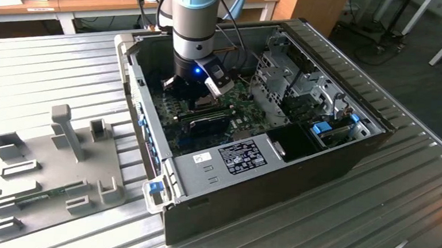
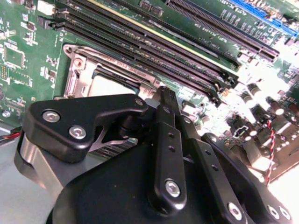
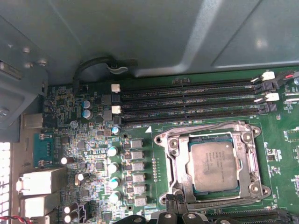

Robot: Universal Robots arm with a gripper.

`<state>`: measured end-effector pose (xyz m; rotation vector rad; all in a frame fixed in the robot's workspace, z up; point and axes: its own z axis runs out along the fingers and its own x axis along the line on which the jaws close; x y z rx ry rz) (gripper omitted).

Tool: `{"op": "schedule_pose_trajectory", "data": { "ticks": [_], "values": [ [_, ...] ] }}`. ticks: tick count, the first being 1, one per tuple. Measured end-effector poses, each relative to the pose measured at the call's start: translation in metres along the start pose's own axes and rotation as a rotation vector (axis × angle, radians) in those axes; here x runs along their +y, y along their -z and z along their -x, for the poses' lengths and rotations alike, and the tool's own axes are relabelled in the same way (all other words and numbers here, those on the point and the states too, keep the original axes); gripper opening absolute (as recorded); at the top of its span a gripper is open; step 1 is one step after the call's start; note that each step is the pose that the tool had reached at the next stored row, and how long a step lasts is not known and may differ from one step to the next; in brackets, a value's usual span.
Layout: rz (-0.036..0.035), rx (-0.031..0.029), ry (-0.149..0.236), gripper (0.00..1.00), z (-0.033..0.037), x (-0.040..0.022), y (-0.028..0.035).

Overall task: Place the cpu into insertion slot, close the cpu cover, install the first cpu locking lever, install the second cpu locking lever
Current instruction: 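Install the second cpu locking lever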

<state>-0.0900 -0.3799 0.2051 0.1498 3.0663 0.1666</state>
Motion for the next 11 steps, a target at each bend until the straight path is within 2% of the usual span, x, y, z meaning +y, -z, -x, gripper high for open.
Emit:
{"op": "schedule_pose_trajectory", "data": {
  "ticks": [11],
  "values": [
    [0.0, 0.0, 0.0, 0.1, 0.0, 0.0002, 0.0]
  ]
}}
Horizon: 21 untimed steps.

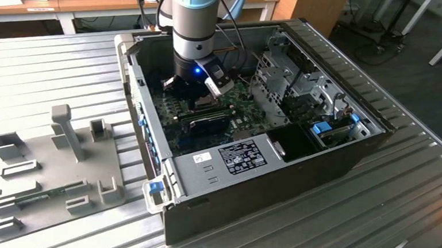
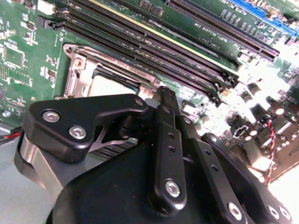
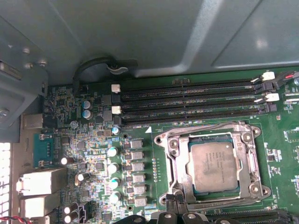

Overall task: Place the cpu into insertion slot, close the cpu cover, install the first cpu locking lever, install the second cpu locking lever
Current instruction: 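Install the second cpu locking lever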

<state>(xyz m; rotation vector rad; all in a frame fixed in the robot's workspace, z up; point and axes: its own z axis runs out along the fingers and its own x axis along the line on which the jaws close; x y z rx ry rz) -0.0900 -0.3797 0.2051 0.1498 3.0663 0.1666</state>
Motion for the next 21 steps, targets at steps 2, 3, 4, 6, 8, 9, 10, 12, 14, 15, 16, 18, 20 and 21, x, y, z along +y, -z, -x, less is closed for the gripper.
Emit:
{"op": "schedule_pose_trajectory", "data": {
  "ticks": [2, 3, 4, 6, 8, 9, 10, 12, 14, 15, 16, 18, 20, 21],
  "values": [
    [0.0, 0.0, 0.0, 0.1, 0.0, 0.0, 0.0],
    [0.0, 0.0, 0.0, 0.1, 0.0, 0.0001, 0.0],
    [0.0, 0.0, 0.0, 0.1, 0.0, 0.0001, 0.0],
    [0.0, 0.0, 0.0, 0.1, 0.0, 0.0001, 0.0],
    [0.0, 0.0, 0.0, 0.1, 0.0, 0.0002, 0.0],
    [0.0, 0.0, 0.0, 0.1, 0.0, 0.0003, 0.0],
    [0.0, 0.0, 0.0, 0.1, 0.0, 0.0003, 0.0],
    [0.0, 0.0, 0.0, 0.1, 0.0, 0.0004, 0.0],
    [0.0, 0.0, 0.0, 0.1, 0.0, 0.0004, 0.0],
    [0.0001, 0.0, 0.0, 0.1, 0.0, 0.0004, -0.0001],
    [0.0, 0.0, 0.0, 0.1, 0.0, 0.0004, 0.0],
    [0.0, 0.0, 0.0, 0.1, 0.0, 0.0004, -0.0001],
    [-0.0002, 0.0001, 0.0, 0.1, -0.0001, 0.0004, -0.0002],
    [-0.0001, 0.0001, 0.0, 0.1, -0.0001, 0.0004, -0.0003]
  ]
}}
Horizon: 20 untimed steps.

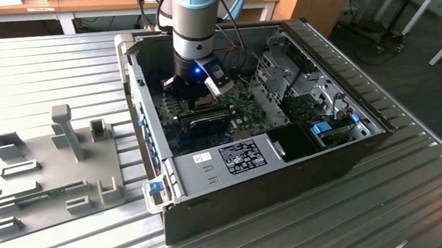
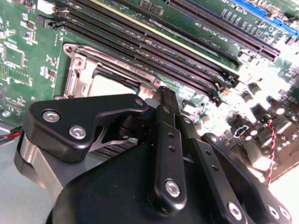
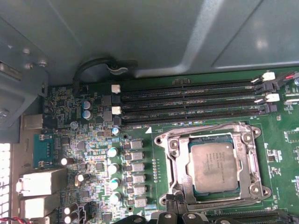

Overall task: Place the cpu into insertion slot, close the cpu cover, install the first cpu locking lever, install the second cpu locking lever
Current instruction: 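Install the second cpu locking lever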

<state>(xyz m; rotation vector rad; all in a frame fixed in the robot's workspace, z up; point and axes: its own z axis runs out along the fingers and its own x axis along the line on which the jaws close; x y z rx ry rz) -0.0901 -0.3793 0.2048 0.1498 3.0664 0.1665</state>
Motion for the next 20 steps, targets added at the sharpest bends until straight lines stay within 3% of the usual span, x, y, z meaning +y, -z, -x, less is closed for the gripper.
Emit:
{"op": "schedule_pose_trajectory", "data": {
  "ticks": [20],
  "values": [
    [0.0, 0.0, 0.0, 0.1, 0.0, -0.0001, -0.0005]
  ]
}}
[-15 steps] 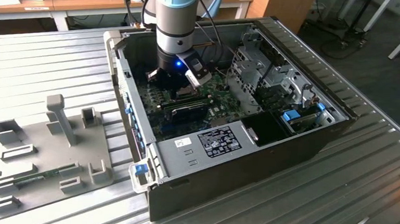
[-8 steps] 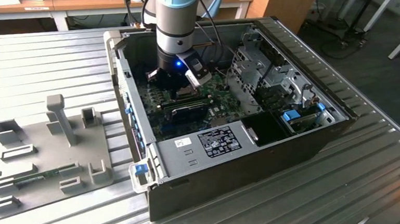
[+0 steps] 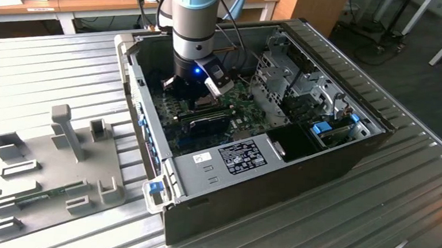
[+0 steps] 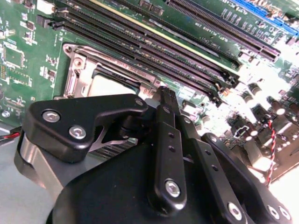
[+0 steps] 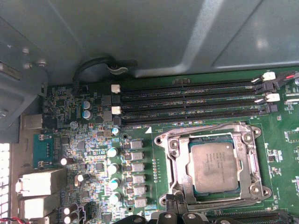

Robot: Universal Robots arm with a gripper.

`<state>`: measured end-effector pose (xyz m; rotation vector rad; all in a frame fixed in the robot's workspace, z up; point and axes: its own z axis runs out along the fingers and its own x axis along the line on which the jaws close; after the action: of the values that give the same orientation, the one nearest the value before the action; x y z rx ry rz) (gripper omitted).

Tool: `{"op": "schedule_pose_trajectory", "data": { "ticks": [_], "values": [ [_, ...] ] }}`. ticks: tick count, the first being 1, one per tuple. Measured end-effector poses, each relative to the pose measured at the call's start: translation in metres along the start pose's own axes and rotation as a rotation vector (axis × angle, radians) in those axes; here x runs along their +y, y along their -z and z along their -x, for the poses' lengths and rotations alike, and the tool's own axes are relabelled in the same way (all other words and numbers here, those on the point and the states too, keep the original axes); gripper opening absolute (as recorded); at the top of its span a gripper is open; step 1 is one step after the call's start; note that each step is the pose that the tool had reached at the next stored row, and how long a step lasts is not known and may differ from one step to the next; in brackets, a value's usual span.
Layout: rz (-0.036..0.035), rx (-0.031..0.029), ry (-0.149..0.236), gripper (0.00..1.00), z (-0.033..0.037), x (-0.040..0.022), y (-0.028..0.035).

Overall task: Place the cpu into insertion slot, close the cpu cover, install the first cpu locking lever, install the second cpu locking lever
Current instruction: 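Install the second cpu locking lever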

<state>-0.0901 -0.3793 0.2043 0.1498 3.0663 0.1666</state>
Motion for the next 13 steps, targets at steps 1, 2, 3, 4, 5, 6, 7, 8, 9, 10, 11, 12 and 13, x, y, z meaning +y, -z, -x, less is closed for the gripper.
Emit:
{"op": "schedule_pose_trajectory", "data": {
  "ticks": [1, 2, 3, 4, 5, 6, 7, 8, 9, 10, 11, 12, 13],
  "values": [
    [0.0, 0.0, 0.0, 0.1, 0.0, 0.0, 0.0],
    [0.0, 0.0, 0.0, 0.1, 0.0, 0.0, 0.0],
    [0.0, 0.0, 0.0, 0.1, 0.0, 0.0, 0.0],
    [0.0, 0.0, 0.0, 0.1, 0.0, 0.0, 0.0],
    [0.0, 0.0, 0.0, 0.1, 0.0, 0.0, -0.0001],
    [0.0, 0.0, 0.0, 0.1, 0.0, 0.0, -0.0001],
    [0.0001, 0.0, 0.0, 0.1, 0.0, 0.0, -0.0001],
    [0.0, 0.0, 0.0, 0.1, 0.0, 0.0, -0.0001],
    [0.0, 0.0, 0.0, 0.1, 0.0, 0.0, -0.0001],
    [0.0, 0.0, 0.0, 0.1, 0.0, 0.0, -0.0001],
    [0.0, 0.0, 0.0, 0.1, 0.0, 0.0, -0.0001],
    [0.0, 0.0, 0.0, 0.1, 0.0, 0.0, -0.0001],
    [0.0, 0.0, 0.0, 0.1, 0.0, 0.0, -0.0001]
  ]
}}
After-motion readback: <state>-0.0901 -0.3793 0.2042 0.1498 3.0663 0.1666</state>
